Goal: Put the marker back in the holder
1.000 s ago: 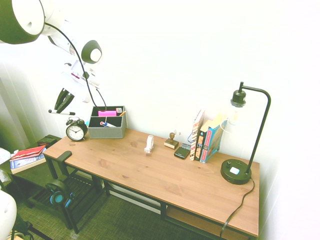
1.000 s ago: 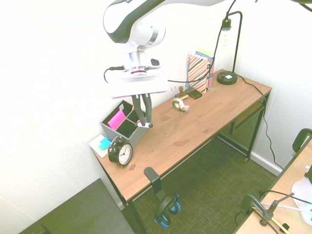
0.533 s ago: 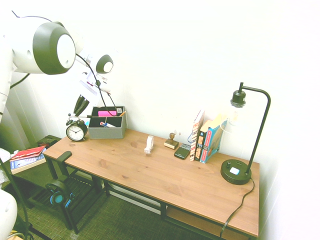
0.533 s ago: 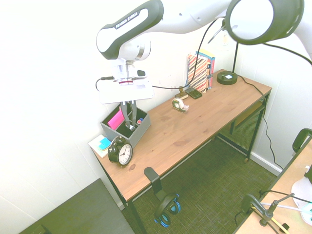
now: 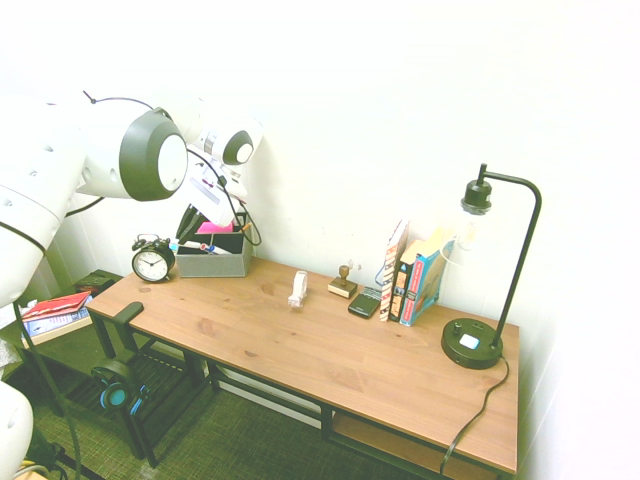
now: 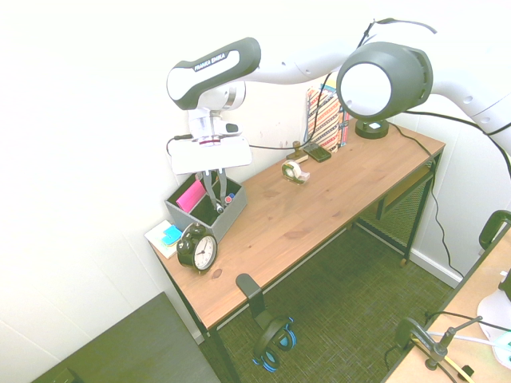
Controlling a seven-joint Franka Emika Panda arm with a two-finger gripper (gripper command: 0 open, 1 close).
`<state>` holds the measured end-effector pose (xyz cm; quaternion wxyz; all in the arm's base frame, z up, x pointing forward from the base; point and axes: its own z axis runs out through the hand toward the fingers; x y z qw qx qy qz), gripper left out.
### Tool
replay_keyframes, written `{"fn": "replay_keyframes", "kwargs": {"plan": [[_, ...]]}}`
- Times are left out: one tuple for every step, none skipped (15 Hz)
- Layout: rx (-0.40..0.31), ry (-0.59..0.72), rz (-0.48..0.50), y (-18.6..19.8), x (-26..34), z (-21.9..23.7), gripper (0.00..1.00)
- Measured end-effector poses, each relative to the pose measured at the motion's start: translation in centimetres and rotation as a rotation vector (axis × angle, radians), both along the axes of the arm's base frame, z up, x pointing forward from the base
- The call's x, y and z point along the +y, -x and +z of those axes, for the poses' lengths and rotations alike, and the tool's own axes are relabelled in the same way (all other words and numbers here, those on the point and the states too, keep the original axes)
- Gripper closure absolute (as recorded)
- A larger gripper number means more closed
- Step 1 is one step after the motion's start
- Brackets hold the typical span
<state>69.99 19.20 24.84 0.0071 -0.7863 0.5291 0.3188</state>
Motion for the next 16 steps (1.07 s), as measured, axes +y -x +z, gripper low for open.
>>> {"fn": "replay_keyframes", "kwargs": {"plan": [[-0.001, 0.000, 0.001, 0.0, 0.1, 0.0, 0.00], [-0.001, 0.000, 0.001, 0.0, 0.1, 0.0, 0.00], [-0.002, -0.001, 0.001, -0.1, 0.1, 0.0, 0.00], [-0.001, -0.001, 0.001, -0.1, 0.1, 0.0, 0.00], [-0.001, -0.001, 0.001, -0.1, 0.1, 0.0, 0.00], [-0.002, -0.001, 0.001, -0.1, 0.1, 0.0, 0.00], [-0.002, -0.001, 0.002, -0.1, 0.1, 0.0, 0.00], [-0.003, -0.003, 0.004, -0.1, 0.0, 0.0, 0.00], [-0.005, -0.005, 0.008, 0.0, 0.0, 0.0, 0.00], [-0.015, -0.007, 0.025, 0.1, -0.1, 0.4, 0.00], [-0.044, 0.000, 0.060, 0.2, -0.5, 1.4, 0.00], [-0.077, 0.024, 0.101, 0.5, -1.2, 3.0, 0.00], [-0.108, 0.057, 0.139, 1.0, -2.0, 5.2, 0.00], [-0.140, 0.090, 0.175, 1.6, -2.7, 7.6, 0.00], [-0.172, 0.126, 0.214, 2.3, -3.3, 9.8, 0.00], [-0.203, 0.160, 0.252, 3.0, -3.9, 11.8, 0.00]]}}
